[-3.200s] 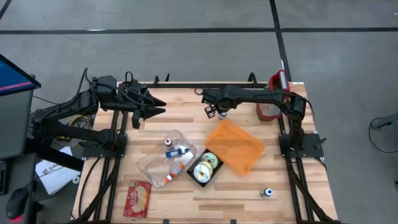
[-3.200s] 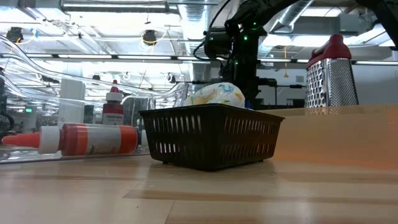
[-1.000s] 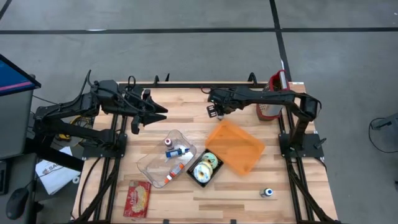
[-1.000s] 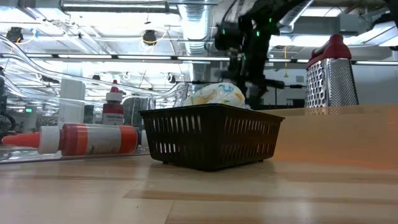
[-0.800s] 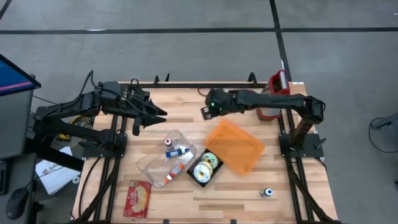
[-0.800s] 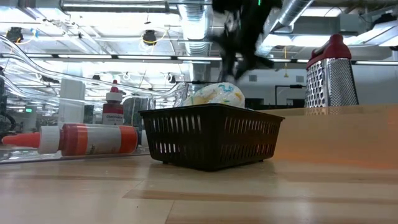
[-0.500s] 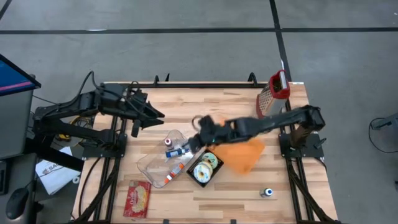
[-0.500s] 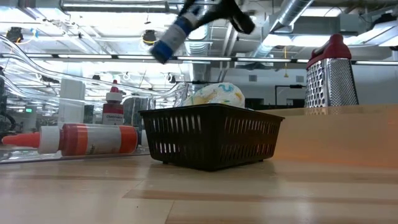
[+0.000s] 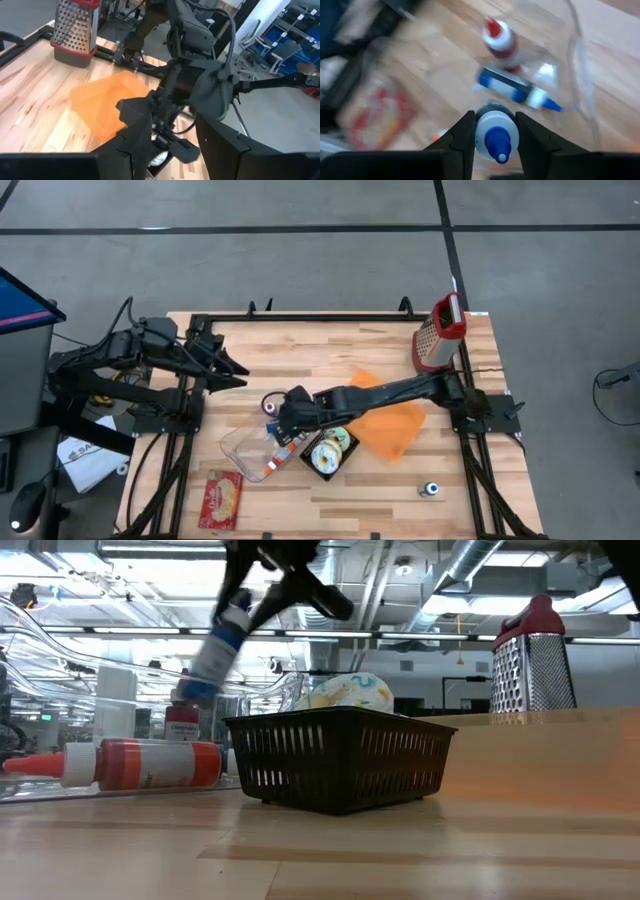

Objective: Pick & Place Food Item
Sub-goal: Put the top blue food coloring bottle into the transparent bin, then put the blue food coloring bottle into the transparent bin

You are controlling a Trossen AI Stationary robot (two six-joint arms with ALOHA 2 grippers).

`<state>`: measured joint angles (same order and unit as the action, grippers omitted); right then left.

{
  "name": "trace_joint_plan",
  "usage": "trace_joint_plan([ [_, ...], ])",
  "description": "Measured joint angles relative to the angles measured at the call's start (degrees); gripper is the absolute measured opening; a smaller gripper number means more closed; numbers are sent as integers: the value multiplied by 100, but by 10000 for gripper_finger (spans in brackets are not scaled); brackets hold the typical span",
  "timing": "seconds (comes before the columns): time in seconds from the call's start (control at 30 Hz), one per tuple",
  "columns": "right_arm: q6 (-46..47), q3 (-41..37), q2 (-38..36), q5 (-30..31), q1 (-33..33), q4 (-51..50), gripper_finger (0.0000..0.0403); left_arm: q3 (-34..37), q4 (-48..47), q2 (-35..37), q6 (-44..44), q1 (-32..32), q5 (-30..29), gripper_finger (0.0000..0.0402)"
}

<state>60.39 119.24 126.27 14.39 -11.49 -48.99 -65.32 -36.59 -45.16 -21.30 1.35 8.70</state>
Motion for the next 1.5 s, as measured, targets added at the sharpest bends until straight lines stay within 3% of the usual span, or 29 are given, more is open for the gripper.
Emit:
trace_joint_plan([
  [0.23,-38,434,360,-334,5,-457,102,12,-157,72,-2,-271,-96,150],
  [0.5,327,441,273,-116,60,-1008,231,17,-158,32,104,-471,-166,150],
  [0.7,603,430,-78,208,-23,-1628,233,17,-159,32,212,-481,-182,150],
  [0.83,1340,432,-484,356,-407,-2581,207,17,-155,34,311,-481,-182,150],
  [1.03,3522,435,-832,157,-1536,-4104,191,17,-129,23,490,-481,-230,150],
  [1.23,5056,-47,-821,-951,-2454,-4093,224,17,36,-45,502,-483,-240,150],
  [1.37,6003,-739,-929,-1355,-2855,-4096,252,20,188,-128,568,-482,-163,150],
  [1.5,6202,-1325,-1207,-1759,-3064,-4123,259,20,415,-270,554,-483,-3,150],
])
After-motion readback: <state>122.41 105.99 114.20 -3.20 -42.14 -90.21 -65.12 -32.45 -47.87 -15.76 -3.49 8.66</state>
